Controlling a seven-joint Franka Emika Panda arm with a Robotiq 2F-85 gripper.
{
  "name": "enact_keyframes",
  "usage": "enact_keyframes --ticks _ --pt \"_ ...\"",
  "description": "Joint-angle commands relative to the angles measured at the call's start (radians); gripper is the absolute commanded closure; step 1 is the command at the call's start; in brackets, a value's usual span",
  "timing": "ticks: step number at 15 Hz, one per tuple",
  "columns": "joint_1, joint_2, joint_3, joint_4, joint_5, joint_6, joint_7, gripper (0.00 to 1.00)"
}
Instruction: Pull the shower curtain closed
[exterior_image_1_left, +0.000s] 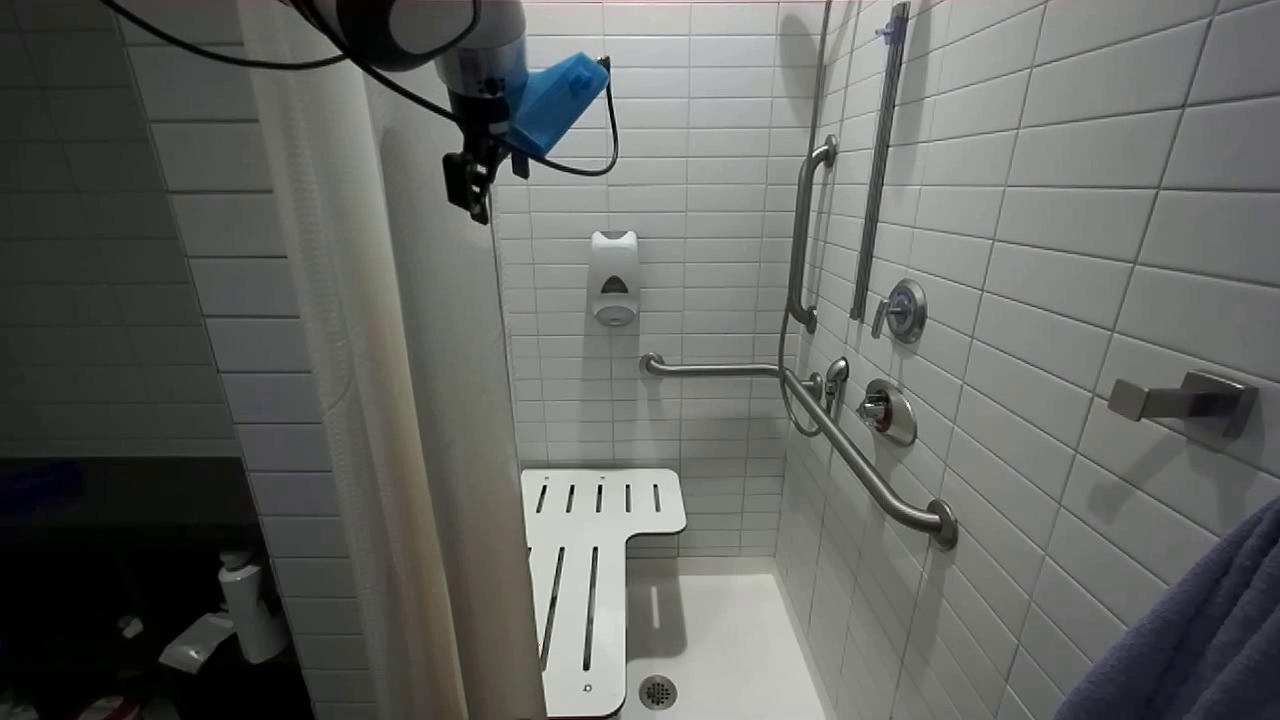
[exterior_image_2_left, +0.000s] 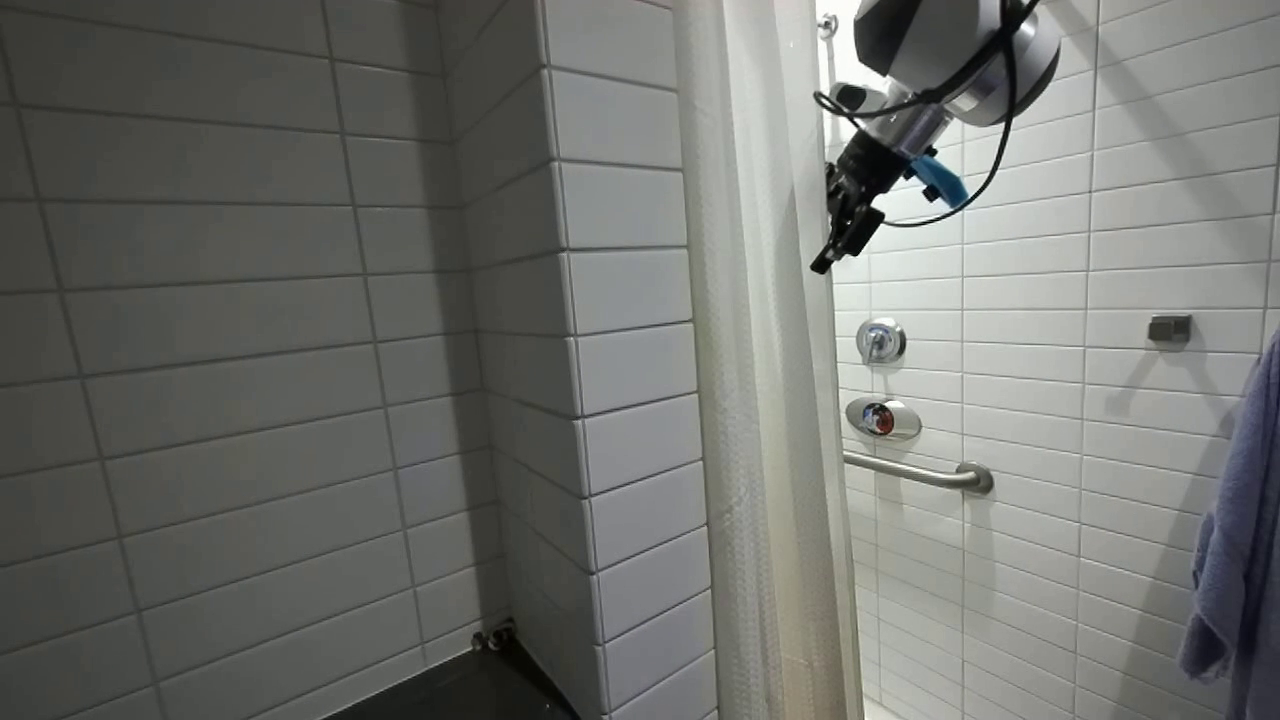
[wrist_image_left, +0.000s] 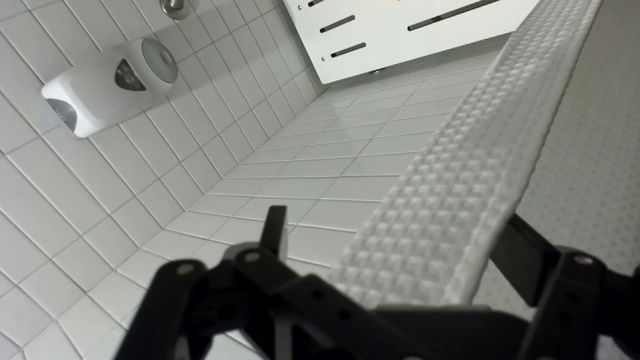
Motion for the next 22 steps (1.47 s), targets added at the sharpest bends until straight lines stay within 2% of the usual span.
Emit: enact_keyframes --ticks 1,2,5,8,11,15,19,22 --pt "-0.01 -0.014 0.015 -0.036 0.008 0.073 0.018 0.26" --pt "-0.01 -0.016 0.016 -0.045 0.004 0.098 0.02 0.31" --pt "-0.01 -0.017 0.018 -0.065 -0.015 0.144 0.04 0.55" --pt "-0.008 -0.019 0.016 -0.079 -0.025 0.161 0.052 0.8" --pt "-0.009 -0.023 0.015 -0.09 -0.028 0.167 0.061 0.99" --pt "-0.025 -0.022 0.021 -0.107 -0.073 0.182 0.12 1.0" --pt "-0.076 -0.03 0.012 -0.14 -0.194 0.22 0.285 1.0" --pt "-0.108 -0.043 -0.013 -0.161 -0.236 0.237 0.366 1.0"
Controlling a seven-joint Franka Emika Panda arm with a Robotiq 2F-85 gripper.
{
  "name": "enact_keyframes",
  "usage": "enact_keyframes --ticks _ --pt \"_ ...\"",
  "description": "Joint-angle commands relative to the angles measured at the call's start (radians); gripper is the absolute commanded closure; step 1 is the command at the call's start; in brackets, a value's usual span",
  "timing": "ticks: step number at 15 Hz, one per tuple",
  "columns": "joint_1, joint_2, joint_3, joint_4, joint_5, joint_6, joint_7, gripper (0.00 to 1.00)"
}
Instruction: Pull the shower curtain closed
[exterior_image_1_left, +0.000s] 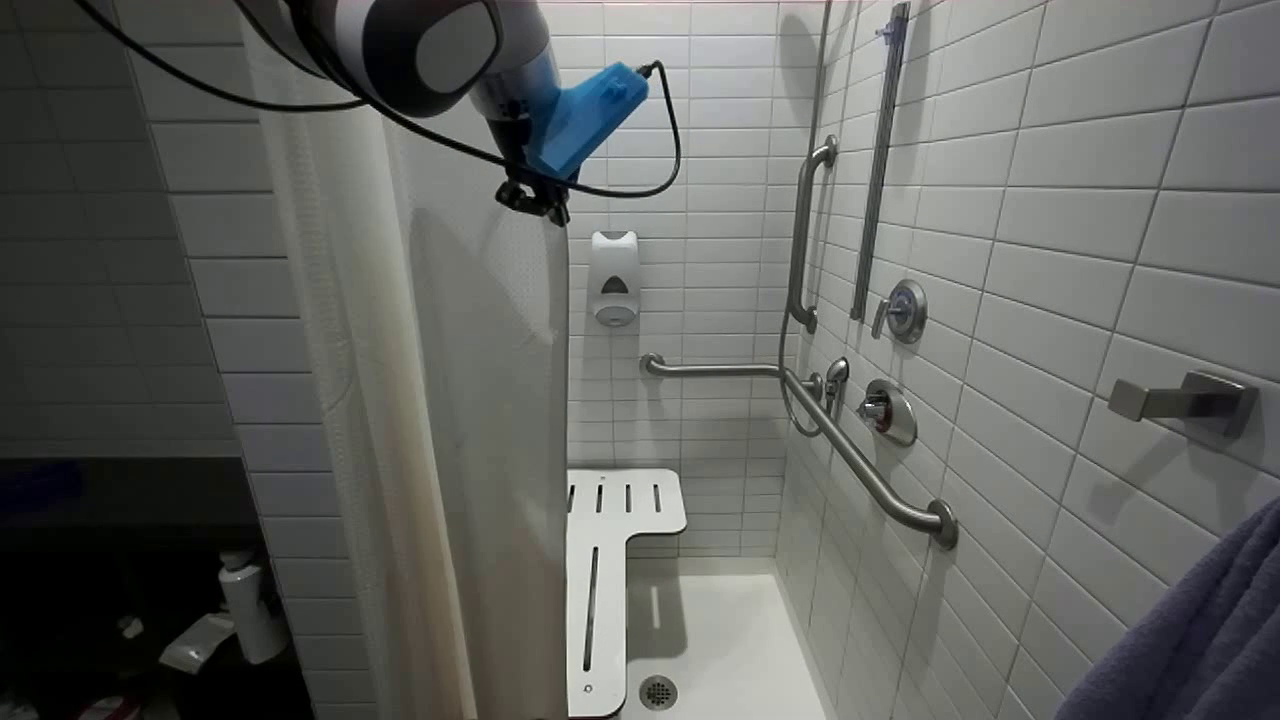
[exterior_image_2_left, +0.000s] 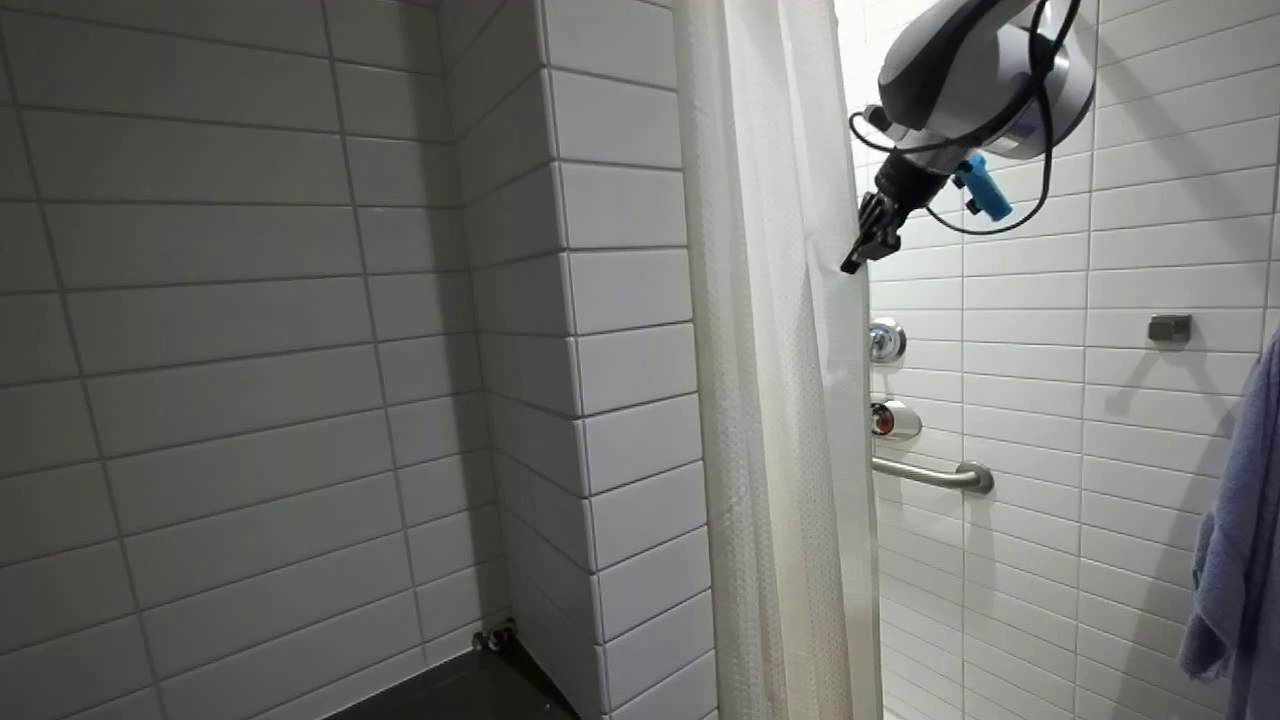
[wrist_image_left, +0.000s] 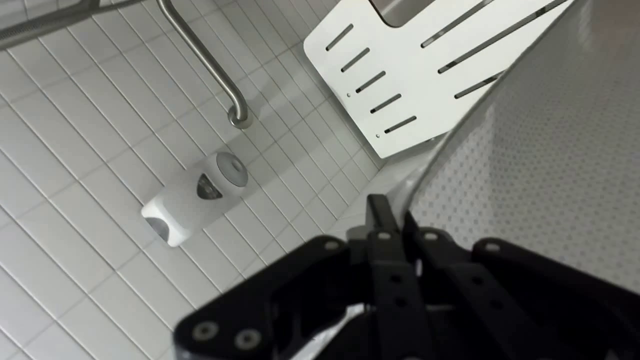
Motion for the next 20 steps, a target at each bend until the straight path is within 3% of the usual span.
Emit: enact_keyframes --ticks 1,6,20 --pt "-0.046 -0.036 -0.021 -0.062 -0.061 0.025 0.095 1.0" --pt "-0.071 -0.048 -0.081 -0.06 -0.031 0.016 0.093 1.0" --pt "-0.06 -0.067 -0.237 -0.07 0.138 0.014 0.064 1.0"
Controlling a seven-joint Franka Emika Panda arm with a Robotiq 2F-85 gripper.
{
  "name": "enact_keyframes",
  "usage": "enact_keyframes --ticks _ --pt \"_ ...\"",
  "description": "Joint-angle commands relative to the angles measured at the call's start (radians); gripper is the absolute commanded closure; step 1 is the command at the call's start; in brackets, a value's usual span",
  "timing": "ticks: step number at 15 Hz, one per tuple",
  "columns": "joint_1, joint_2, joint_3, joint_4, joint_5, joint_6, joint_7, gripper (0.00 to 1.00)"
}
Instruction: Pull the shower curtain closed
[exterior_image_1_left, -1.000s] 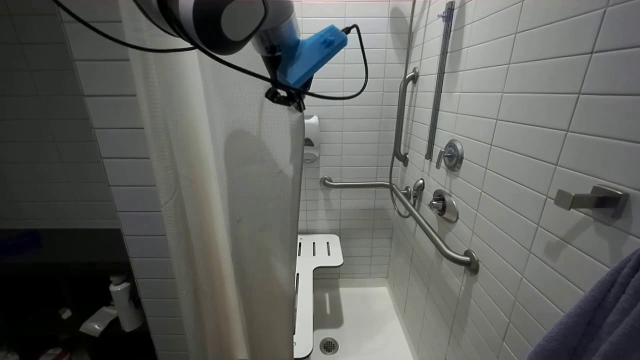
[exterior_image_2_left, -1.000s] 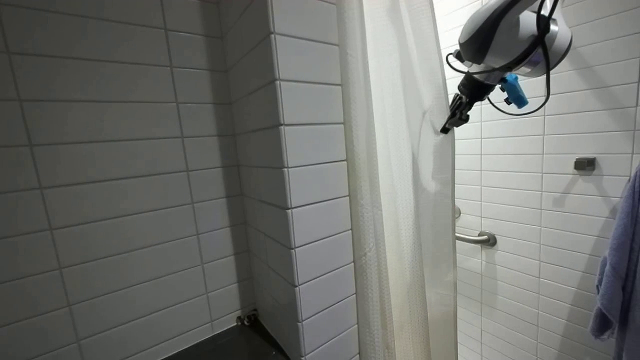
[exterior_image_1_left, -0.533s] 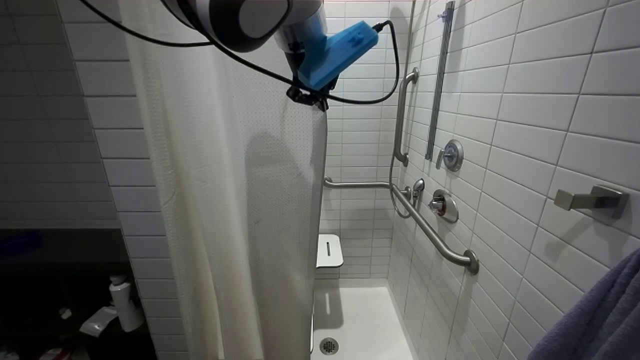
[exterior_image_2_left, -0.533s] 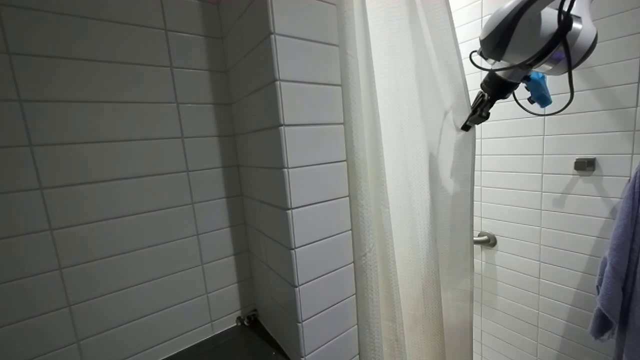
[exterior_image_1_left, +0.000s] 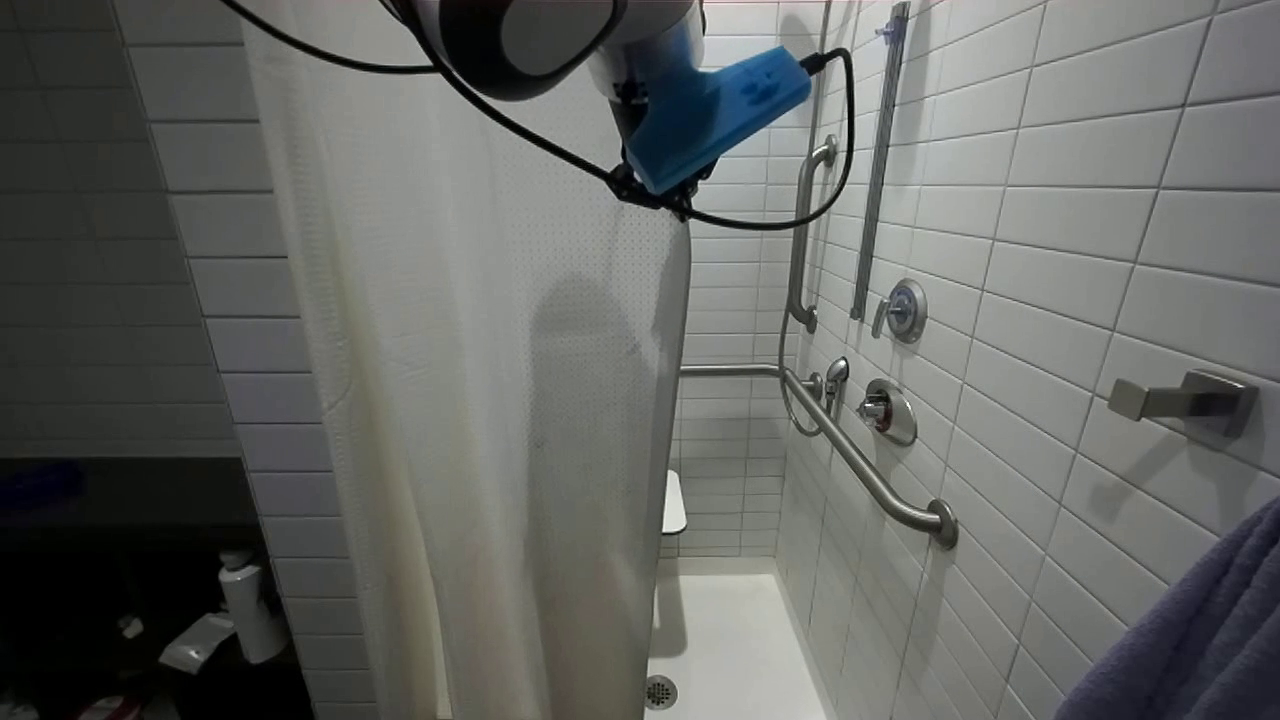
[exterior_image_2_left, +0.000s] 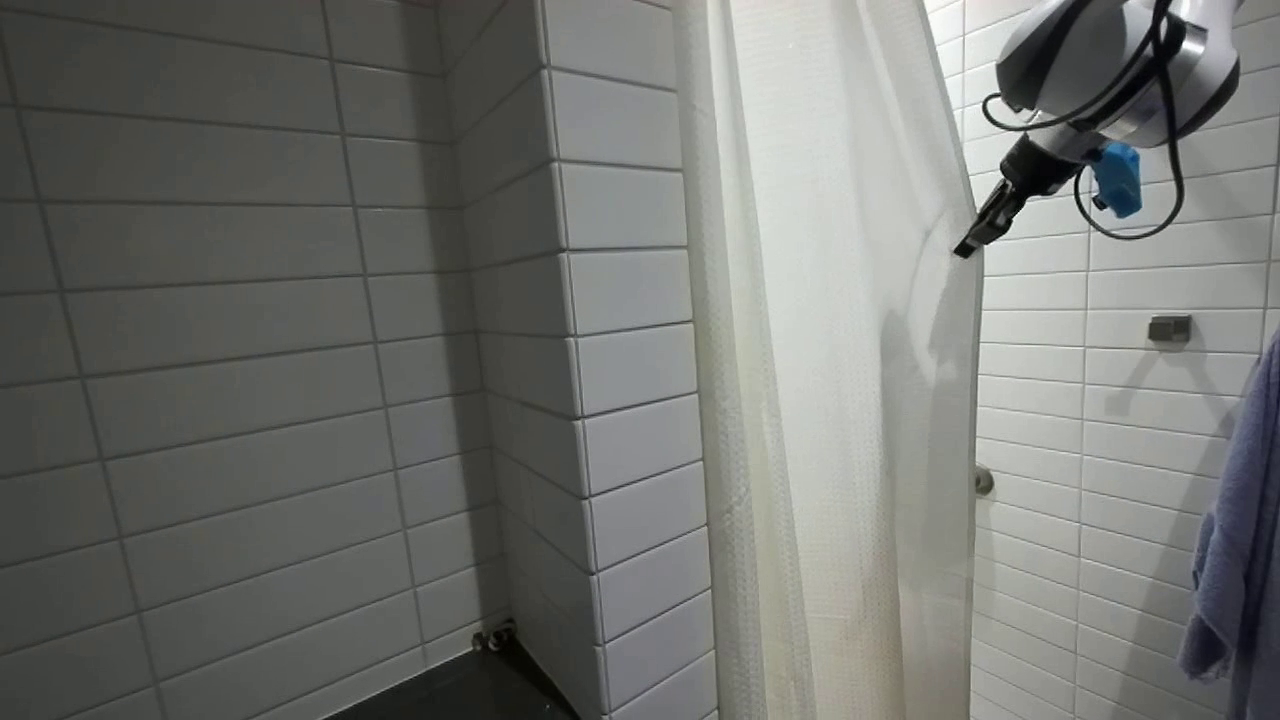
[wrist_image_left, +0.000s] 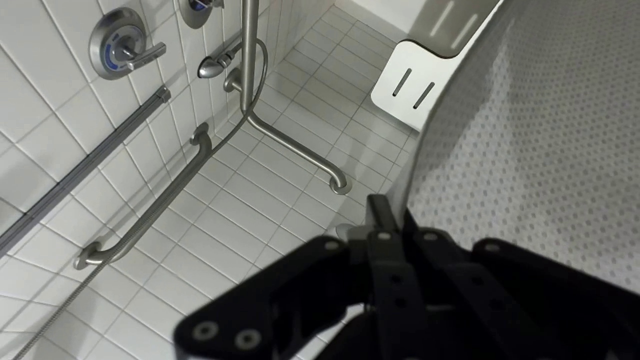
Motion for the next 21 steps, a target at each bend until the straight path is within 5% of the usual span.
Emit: enact_keyframes --ticks 1,12,21 --pt "-0.003 -0.012 -0.04 -0.044 0.044 -0.001 -0.024 1.0" --pt "0.015 -0.026 -0.095 -0.045 0.142 -0.006 -0.036 1.0" --pt "0.05 0.029 -0.005 -0.001 0.013 -0.039 0.009 1.0"
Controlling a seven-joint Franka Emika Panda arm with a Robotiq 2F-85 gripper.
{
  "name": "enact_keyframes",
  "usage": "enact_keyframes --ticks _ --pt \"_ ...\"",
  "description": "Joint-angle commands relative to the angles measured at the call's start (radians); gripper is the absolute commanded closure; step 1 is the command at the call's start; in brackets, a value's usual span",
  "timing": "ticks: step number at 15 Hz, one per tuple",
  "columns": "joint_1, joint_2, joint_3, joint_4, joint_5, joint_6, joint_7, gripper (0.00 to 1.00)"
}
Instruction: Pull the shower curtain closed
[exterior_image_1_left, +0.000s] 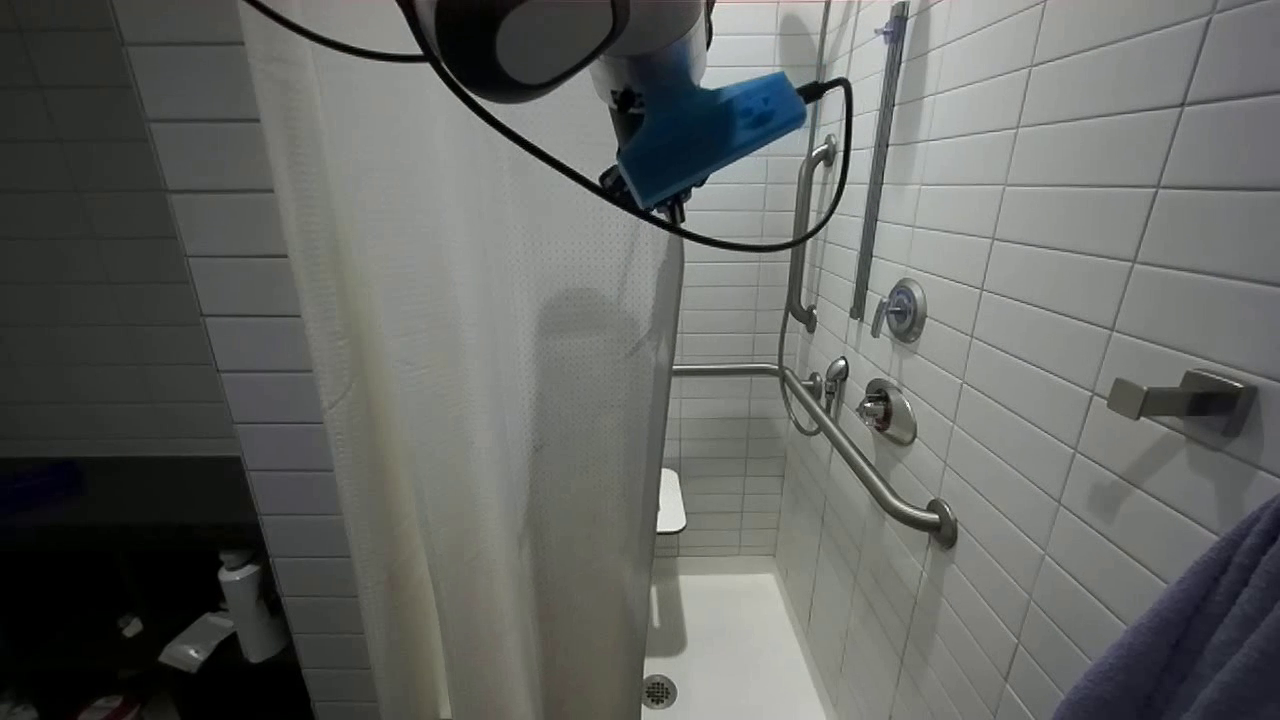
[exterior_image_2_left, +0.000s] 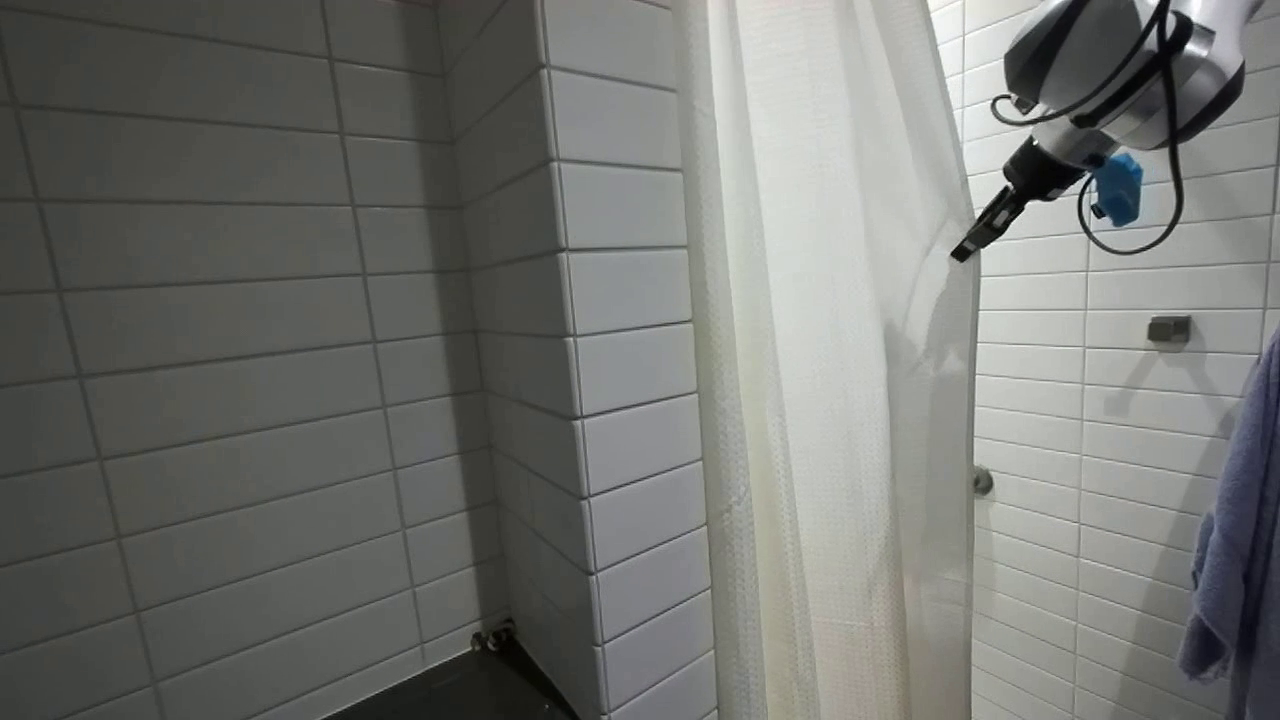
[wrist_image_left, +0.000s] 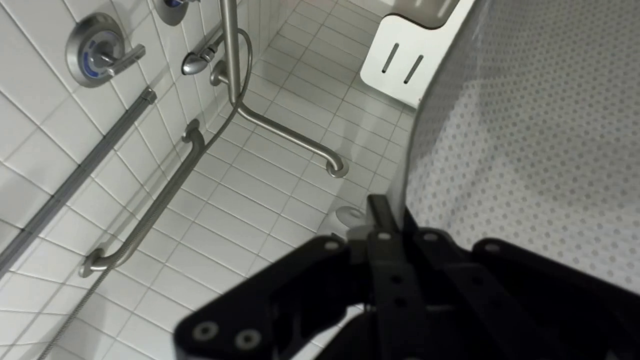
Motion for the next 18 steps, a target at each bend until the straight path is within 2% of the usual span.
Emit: enact_keyframes --ticks 1,11,18 --pt "-0.001 0.042 0.056 0.007 -0.101 -0.022 0.014 1.0" --pt "0.0 0.033 0.259 -0.011 -0.448 -0.02 0.088 1.0" --pt "0.026 0.026 0.352 -0.008 -0.635 -0.039 0.094 1.0"
